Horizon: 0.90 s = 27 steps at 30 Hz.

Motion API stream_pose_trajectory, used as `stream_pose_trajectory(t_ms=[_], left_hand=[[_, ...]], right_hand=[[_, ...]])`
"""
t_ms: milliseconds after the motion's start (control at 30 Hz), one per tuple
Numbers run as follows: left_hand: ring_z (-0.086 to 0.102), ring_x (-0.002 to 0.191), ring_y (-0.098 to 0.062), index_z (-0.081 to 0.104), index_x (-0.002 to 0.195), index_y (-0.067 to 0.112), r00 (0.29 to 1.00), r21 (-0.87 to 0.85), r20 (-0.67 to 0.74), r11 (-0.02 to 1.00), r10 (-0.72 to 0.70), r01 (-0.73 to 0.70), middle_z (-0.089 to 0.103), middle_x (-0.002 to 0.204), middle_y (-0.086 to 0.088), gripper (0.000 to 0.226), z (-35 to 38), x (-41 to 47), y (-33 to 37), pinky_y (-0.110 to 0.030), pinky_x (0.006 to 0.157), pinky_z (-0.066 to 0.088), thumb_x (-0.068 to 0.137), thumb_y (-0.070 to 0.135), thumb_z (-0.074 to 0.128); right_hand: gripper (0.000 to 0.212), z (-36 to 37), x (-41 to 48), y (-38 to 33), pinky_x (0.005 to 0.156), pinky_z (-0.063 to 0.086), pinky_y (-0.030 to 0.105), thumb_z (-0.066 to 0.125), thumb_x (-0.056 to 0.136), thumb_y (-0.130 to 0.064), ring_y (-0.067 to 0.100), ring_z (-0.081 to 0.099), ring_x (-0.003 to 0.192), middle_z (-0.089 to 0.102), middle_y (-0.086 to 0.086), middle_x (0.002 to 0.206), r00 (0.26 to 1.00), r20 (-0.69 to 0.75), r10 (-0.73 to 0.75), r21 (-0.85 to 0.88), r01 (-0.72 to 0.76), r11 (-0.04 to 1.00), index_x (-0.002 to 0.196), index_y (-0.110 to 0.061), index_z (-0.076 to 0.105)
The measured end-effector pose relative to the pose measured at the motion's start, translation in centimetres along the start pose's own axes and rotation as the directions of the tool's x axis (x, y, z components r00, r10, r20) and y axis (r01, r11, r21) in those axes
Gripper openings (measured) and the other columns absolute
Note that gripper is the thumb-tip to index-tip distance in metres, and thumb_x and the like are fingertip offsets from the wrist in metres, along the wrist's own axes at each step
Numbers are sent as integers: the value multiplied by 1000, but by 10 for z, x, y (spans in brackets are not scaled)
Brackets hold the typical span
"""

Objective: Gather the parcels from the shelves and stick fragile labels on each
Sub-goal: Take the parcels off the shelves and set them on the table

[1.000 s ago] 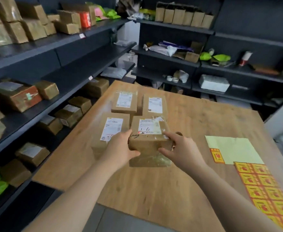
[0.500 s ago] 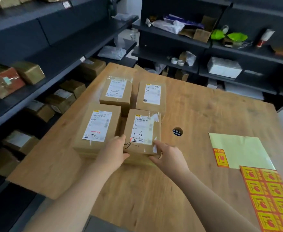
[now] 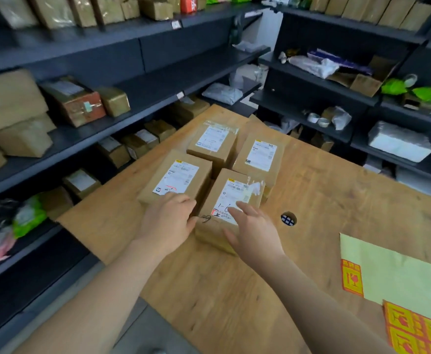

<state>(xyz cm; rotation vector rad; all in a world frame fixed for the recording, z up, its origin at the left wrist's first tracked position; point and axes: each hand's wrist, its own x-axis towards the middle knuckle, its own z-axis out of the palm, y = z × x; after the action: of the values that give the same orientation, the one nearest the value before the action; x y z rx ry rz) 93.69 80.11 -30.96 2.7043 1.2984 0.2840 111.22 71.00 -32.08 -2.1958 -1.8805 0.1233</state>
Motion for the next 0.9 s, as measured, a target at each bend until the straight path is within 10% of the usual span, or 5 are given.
stream_pose_trajectory(t_ms=[467,900], left_hand=[[60,97,-22,69,105,19,800,119,-377,832,-468,542,68,105,2,30,-142,-221,-85,-38,81,48,87,39,56],[62,99,-27,70,108,12,274,81,-554,277,-786,957,69,107,-4,34,-246,-547,-106,-40,85,49,85,36,64]], right_hand=[[22,-47,-2,-248,77,53,36,67,83,-23,26,64,85,71,7,92,694,-233,-682,139,717,683,98,-7,70],[28,-50,-178,-541,82,51,37,64,86,-27,28,63,91,71,6,100,202,-329,-923,288,952,105,107,-10,68]])
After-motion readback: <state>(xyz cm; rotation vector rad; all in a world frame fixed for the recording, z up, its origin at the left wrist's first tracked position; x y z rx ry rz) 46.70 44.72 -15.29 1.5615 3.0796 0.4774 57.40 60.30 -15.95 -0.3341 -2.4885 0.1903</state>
